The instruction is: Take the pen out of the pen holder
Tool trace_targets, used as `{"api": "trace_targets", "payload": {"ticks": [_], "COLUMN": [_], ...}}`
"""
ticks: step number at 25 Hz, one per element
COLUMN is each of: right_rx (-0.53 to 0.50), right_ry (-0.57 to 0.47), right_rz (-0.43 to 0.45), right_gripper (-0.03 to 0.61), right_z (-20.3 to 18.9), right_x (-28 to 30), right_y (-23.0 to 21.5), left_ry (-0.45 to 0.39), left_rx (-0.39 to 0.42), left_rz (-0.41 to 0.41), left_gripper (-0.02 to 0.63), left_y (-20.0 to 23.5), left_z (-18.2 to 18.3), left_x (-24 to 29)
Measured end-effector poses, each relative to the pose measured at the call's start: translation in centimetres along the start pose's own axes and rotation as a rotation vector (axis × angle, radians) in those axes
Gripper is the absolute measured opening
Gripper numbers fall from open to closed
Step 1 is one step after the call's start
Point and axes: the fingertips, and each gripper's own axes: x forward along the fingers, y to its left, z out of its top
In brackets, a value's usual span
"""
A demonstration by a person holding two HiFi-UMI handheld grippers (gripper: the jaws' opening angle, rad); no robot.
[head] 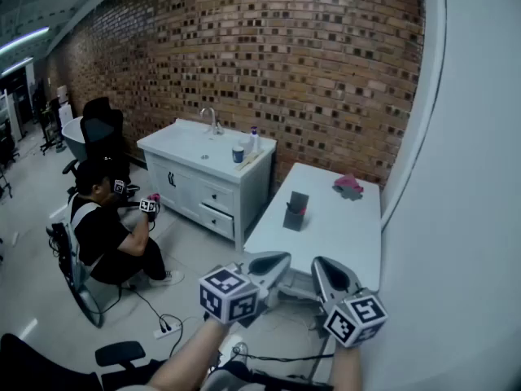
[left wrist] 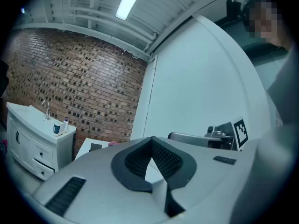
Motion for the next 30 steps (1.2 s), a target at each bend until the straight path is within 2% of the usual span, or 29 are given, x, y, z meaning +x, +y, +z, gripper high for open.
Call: {"api": "trace_targets", "payload": {"ticks": [9,15,30], "right_rx": [0.006,0.003,0.017], "right_ry": [0.0,0.01,0.067], "right_rz": [-0.02,-0.047,-0.084], "right_gripper": [0.029,0.029,0.029], "right_z": [-0.2,-0.3,-1.6], "right_x": [1.1,3.1,12.6], "right_y": [-2.3,-5.2,-13.1], "left_ry": [0.019,0.027,0.062], "left_rx": [-0.001,-0.025,-0.067], "left_rz": [-0.003,-0.033,-0.055], "left_gripper": [0.004,0.003,0.003], "left_y": [1.6,3.6,13.8], "left_z": [-0.4,-0.8,-1.1], "left_x": [2.5,5.6,13.5]}}
